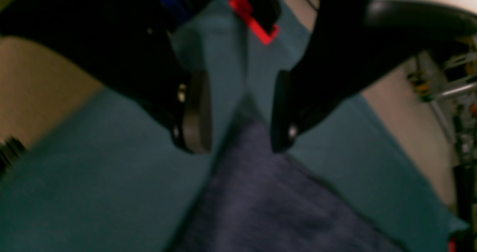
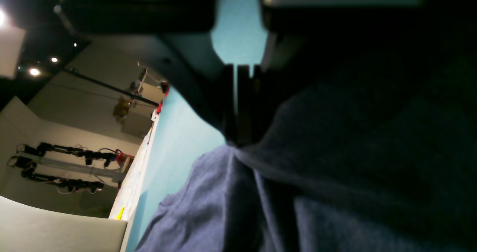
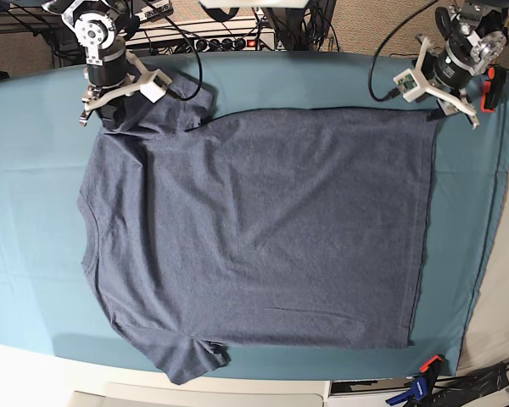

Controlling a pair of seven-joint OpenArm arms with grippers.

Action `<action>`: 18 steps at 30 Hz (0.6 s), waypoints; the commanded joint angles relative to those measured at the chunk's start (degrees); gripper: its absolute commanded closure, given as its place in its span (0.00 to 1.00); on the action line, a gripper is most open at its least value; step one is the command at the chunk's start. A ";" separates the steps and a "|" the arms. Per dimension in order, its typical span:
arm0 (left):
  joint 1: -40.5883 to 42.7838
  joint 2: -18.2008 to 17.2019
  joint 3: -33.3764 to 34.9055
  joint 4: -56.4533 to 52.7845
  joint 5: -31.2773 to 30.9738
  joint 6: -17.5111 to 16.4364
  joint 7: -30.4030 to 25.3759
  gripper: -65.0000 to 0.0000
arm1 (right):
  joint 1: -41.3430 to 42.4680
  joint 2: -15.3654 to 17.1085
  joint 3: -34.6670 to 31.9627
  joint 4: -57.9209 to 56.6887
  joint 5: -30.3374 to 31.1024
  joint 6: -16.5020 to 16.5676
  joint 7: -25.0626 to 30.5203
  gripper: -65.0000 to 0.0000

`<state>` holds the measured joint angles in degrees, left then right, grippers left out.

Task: Fold the T-shirt properly
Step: 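Grasp the shoulder corners of the shirt with both grippers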

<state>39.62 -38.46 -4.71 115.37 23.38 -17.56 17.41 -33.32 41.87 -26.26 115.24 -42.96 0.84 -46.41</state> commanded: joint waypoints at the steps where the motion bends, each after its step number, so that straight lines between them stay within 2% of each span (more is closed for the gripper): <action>1: 0.24 -0.76 -0.28 0.85 0.83 0.61 -1.27 0.58 | 0.20 0.68 0.46 1.01 -0.26 -1.07 0.39 1.00; 8: 0.26 -1.27 0.76 0.70 2.27 1.29 -0.74 0.58 | 0.81 0.68 0.46 1.01 0.07 -1.07 0.42 1.00; 10: 0.24 -2.62 3.98 0.44 6.03 4.98 0.85 0.58 | 0.81 0.68 0.46 1.01 0.09 -1.05 0.37 1.00; 14: 0.20 -5.27 11.61 -1.97 15.98 15.32 1.92 0.58 | 0.81 0.68 0.46 1.01 0.07 -1.05 0.37 1.00; 16: -0.26 -5.53 13.60 -3.52 18.25 18.14 1.88 0.58 | 0.81 0.68 0.46 1.01 0.07 -1.07 0.35 1.00; 18: -1.22 -5.51 14.67 -4.85 18.40 18.21 1.86 0.58 | 0.83 0.68 0.46 1.01 0.04 -1.07 0.39 1.00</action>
<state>38.44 -43.05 10.31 109.84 41.36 -0.38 19.35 -32.51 41.89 -26.24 115.24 -41.95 0.84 -46.22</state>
